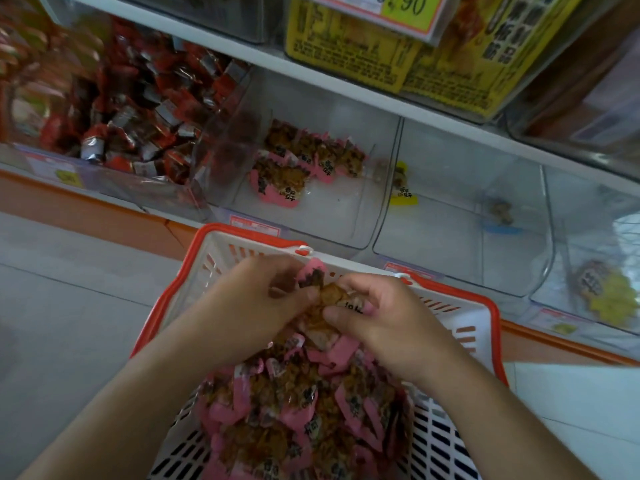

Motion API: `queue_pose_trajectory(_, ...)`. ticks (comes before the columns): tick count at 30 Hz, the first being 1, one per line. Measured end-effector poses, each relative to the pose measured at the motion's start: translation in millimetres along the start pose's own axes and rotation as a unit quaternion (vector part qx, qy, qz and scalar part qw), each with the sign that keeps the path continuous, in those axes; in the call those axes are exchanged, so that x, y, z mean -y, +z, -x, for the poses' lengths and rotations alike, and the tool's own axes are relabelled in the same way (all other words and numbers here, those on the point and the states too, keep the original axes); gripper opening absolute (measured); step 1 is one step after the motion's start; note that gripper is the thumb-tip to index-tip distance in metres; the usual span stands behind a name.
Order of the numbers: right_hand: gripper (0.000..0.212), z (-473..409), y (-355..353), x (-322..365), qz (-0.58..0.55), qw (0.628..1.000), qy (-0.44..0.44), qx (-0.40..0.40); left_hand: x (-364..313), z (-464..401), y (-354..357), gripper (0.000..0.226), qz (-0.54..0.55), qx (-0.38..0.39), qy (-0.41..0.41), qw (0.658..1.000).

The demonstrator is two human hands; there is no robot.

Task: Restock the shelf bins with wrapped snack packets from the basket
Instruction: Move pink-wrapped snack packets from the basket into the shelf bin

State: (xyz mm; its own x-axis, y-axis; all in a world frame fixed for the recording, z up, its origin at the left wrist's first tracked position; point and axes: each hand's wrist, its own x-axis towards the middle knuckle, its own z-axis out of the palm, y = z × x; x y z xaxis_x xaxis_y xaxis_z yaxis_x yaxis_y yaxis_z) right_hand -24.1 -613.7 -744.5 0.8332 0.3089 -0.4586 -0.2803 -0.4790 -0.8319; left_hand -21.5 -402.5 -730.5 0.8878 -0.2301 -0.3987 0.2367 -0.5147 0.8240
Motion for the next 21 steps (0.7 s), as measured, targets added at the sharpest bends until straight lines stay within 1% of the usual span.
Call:
queue_pose_trajectory(2, 0.025, 2.7, -4.2, 3.7, -0.039, 0.999, 0.004, -0.003, -3.1, -3.1, -0.4, 0.018, 0.036, -0.025, -0.005, 0.999)
queue_pose_trajectory(5, 0.023, 2.5, -13.4, 7.9, -0.110, 0.994, 0.010, -0.009, -5.1, -5.4, -1.5, 0.034, 0.105, -0.056, -0.036, 0.992)
queue_pose_trajectory(7, 0.023, -1.2, -17.0, 7.9, -0.146, 0.989, 0.025, -0.014, -4.0, -8.3, -1.1, 0.043, 0.108, -0.067, -0.045, 0.991)
queue_pose_trajectory(8, 0.023, -4.1, -18.0, 7.2, -0.145, 0.989, 0.033, -0.017, -3.1, -9.8, -0.9, 0.044, 0.104, -0.073, -0.044, 0.991)
queue_pose_trajectory(9, 0.024, -7.9, -18.2, 6.8, -0.129, 0.991, 0.035, -0.021, -2.5, -11.3, -0.5, 0.043, 0.107, -0.081, -0.042, 0.990)
queue_pose_trajectory(11, 0.022, -12.8, -18.9, 7.2, -0.033, 0.999, 0.008, -0.043, -1.5, -15.0, 0.1, 0.039, 0.102, -0.106, -0.034, 0.989)
queue_pose_trajectory(12, 0.029, -12.9, -19.7, 10.0, 0.019, 0.998, -0.018, -0.059, -1.6, -17.3, 0.4, 0.038, 0.085, -0.117, -0.027, 0.989)
queue_pose_trajectory(13, 0.042, -12.0, -20.5, 13.7, 0.060, 0.995, -0.049, -0.070, -2.7, -19.2, 1.0, 0.037, 0.067, -0.126, -0.022, 0.990)
queue_pose_trajectory(15, 0.061, -10.1, -21.0, 18.4, 0.123, 0.986, -0.102, -0.058, -4.5, -21.6, 4.6, 0.034, 0.060, -0.131, -0.021, 0.989)
queue_pose_trajectory(16, 0.064, -10.1, -20.3, 17.3, 0.153, 0.980, -0.117, -0.047, -3.0, -22.5, 6.6, 0.030, 0.070, -0.135, -0.026, 0.988)
queue_pose_trajectory(18, 0.061, -11.2, -18.2, 13.2, 0.162, 0.980, -0.106, -0.046, -2.4, -24.2, 8.8, 0.019, 0.109, -0.146, -0.047, 0.982)
queue_pose_trajectory(20, 0.058, -13.1, -16.0, 9.9, 0.097, 0.990, -0.074, -0.070, -1.6, -26.3, 8.4, 0.012, 0.134, -0.167, -0.048, 0.976)
queue_pose_trajectory(21, 0.058, -13.8, -13.9, 9.6, 0.062, 0.992, -0.065, -0.087, -1.5, -26.2, 7.5, 0.012, 0.125, -0.185, -0.038, 0.974)
